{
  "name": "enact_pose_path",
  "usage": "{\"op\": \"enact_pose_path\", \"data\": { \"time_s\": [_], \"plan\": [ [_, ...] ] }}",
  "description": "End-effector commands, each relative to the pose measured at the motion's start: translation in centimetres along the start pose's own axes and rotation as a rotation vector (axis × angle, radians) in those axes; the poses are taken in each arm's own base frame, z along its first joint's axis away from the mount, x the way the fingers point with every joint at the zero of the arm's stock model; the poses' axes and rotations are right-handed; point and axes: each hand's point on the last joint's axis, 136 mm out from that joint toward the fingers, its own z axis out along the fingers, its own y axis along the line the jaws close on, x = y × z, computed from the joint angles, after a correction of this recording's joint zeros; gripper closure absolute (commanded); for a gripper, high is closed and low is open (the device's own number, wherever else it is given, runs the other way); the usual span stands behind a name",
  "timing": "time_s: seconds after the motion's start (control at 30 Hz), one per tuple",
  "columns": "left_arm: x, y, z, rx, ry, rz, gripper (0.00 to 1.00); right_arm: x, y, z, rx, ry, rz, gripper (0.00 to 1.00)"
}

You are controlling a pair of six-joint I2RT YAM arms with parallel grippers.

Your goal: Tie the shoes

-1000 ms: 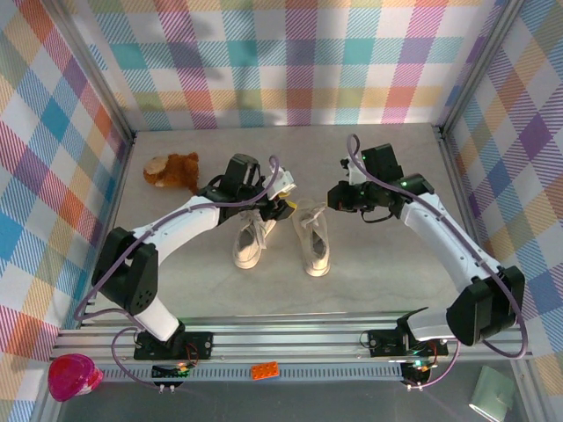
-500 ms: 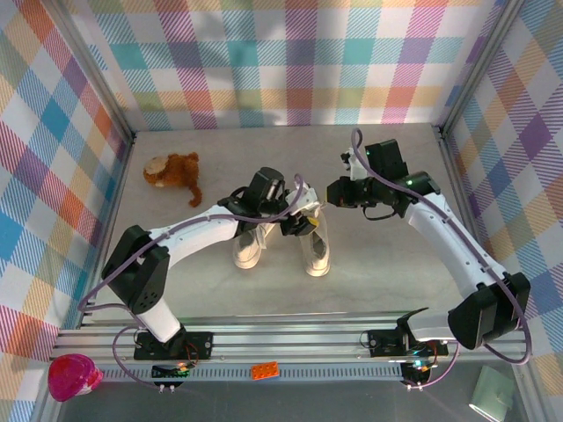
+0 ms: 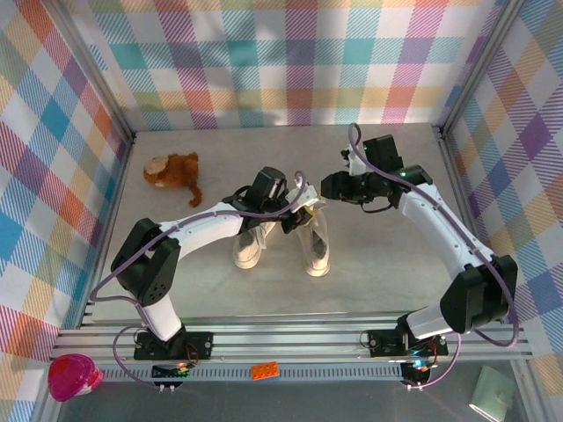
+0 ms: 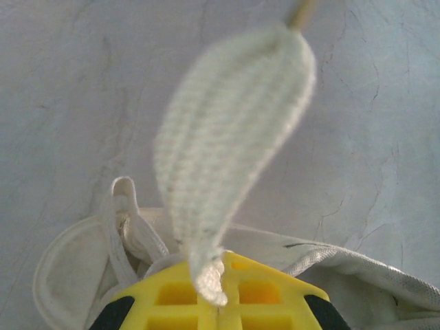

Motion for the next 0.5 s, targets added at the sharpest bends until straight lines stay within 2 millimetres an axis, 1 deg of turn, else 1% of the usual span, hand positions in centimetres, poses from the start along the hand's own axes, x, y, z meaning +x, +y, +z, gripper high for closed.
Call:
{"op": "enact_pose_path", "data": {
  "time_s": [0.0, 0.07, 0.17, 0.3, 0.47],
  "plan": [
    [-1.5, 0.1, -2.0, -0.006, -0.073, -0.032, 1.00, -0.3, -2.6, 1.0, 0.056, 0.037, 0.081, 0.46],
    [-1.0, -0.1, -2.3, -0.004, -0.075, -0.049, 1.00, -0.5, -4.8, 2.5, 0.080, 0.054, 0.144, 0.45],
    [-0.5, -0.2, -2.4, -0.002, -0.072, -0.070, 1.00, -0.4, -6.6, 5.5, 0.079, 0.101, 0.201, 0.46],
    [-0.3, 0.0, -2.4, -0.005, -0.073, -0.088, 1.00, 0.0, -8.4, 9.1, 0.065, 0.151, 0.262, 0.46],
    [0.2, 0.3, -2.3, -0.005, -0.061, -0.104, 1.00, -0.2, -9.7, 12.2, 0.046, 0.182, 0.292, 0.46]
  ]
}}
